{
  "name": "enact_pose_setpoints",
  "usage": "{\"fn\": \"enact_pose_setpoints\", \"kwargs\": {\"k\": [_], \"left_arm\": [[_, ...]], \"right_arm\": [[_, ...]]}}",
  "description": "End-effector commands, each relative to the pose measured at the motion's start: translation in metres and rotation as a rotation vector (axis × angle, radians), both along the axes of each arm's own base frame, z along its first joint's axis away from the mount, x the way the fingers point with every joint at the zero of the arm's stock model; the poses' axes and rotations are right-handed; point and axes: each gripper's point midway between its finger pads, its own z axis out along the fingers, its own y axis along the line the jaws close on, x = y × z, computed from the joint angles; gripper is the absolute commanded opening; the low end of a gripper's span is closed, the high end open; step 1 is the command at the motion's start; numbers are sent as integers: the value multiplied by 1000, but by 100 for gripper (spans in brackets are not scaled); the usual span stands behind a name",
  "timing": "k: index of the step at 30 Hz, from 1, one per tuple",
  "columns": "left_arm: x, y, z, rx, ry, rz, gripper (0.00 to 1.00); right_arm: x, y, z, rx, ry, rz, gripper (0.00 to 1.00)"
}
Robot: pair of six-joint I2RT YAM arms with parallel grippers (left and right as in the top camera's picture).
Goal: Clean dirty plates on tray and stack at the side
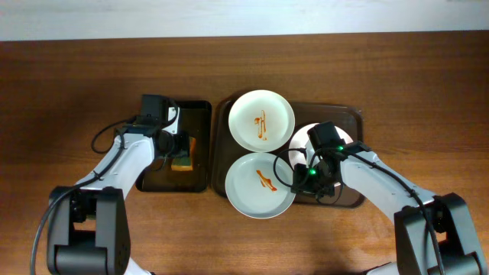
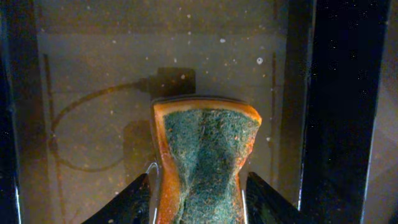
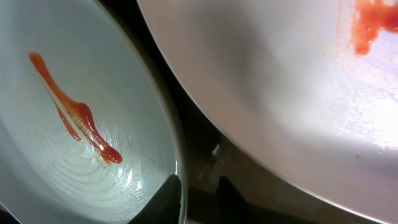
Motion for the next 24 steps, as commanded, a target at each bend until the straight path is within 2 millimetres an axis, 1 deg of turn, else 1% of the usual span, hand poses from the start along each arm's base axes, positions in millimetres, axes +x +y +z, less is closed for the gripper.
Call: {"fn": "enact_pose_setpoints", "kwargs": {"k": [1, 6, 11, 12, 15, 16, 18, 19, 22, 24], "left_arm": [[-2, -2, -5, -5, 18, -6, 46], [-8, -2, -21, -5, 65, -7, 46], [-9, -6, -21, -7, 65, -18, 41], [-9, -9, -21, 5, 64, -28, 36], [-9, -5, -22, 113, 52, -33, 36], [-9, -6, -22, 149, 47, -42, 37], [-10, -10, -22, 152, 46, -53, 37], [-10, -10, -22, 153, 46, -54, 34], [-15, -9, -24, 155, 68, -56, 0], [-20, -9, -25, 158, 90, -58, 0]], "right_arm": [[4, 1, 0, -13, -7, -5, 22], [3, 1, 0, -13, -7, -5, 22], [3, 1, 0, -13, -7, -5, 22], [3, 1, 0, -13, -7, -5, 22], [3, 1, 0, -13, -7, -5, 22], [3, 1, 0, -13, -7, -5, 22], [3, 1, 0, -13, -7, -5, 22], [3, 1, 0, -13, -6, -4, 22], [3, 1, 0, -14, -4, -5, 22], [3, 1, 0, -14, -4, -4, 22]]}}
